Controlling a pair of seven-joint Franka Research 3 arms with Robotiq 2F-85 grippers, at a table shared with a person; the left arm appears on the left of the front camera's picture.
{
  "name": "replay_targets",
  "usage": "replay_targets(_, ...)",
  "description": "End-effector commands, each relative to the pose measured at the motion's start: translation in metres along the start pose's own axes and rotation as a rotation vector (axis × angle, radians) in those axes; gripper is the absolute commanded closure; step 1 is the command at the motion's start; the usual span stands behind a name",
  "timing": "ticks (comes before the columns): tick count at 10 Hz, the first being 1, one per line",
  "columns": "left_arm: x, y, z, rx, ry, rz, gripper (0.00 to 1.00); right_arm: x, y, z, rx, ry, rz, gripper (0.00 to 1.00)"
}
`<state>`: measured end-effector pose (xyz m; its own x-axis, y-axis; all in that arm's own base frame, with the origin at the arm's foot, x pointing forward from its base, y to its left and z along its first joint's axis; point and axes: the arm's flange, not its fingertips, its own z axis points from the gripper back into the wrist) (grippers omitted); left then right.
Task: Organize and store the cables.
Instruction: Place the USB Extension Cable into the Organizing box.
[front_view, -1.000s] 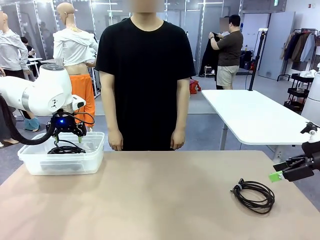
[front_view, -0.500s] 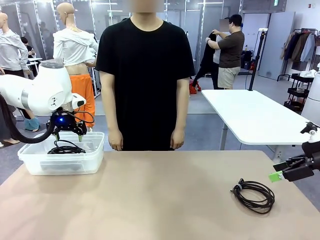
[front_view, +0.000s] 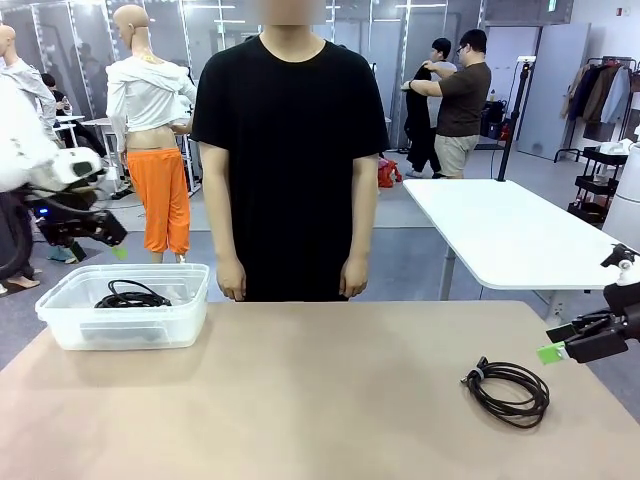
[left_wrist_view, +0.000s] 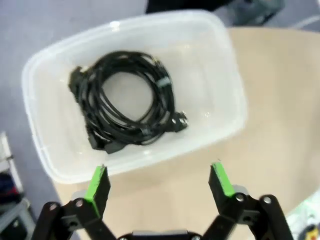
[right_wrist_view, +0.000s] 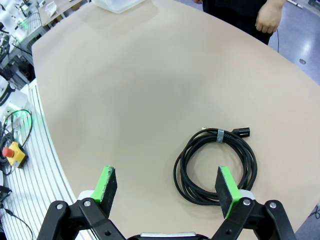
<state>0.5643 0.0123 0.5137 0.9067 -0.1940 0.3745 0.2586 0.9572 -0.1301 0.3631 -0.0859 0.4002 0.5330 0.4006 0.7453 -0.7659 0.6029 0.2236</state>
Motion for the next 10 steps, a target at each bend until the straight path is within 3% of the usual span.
replay_targets(1,-0.056,0.022,0.014,-0.18,-0.016,-0.103,0.0,0.0,0.0,0.0,0.002,-0.013,0.006,0.0)
replay_targets(7,-0.179,0.05,0.042,-0.253,-0.439,-0.409,0.0,0.0,0.0,0.0,0.002,-0.013,0.006,0.0)
replay_targets(8,-0.192,0.056,0.039,-0.28,-0.461,-0.444,0.0,0.0,0.0,0.0,0.002,-0.013,0.006,0.0)
replay_targets(10,-0.232,0.074,0.041,-0.366,-0.405,-0.544,0.0,0.0,0.0,0.0,0.002,-0.013,0.006,0.0)
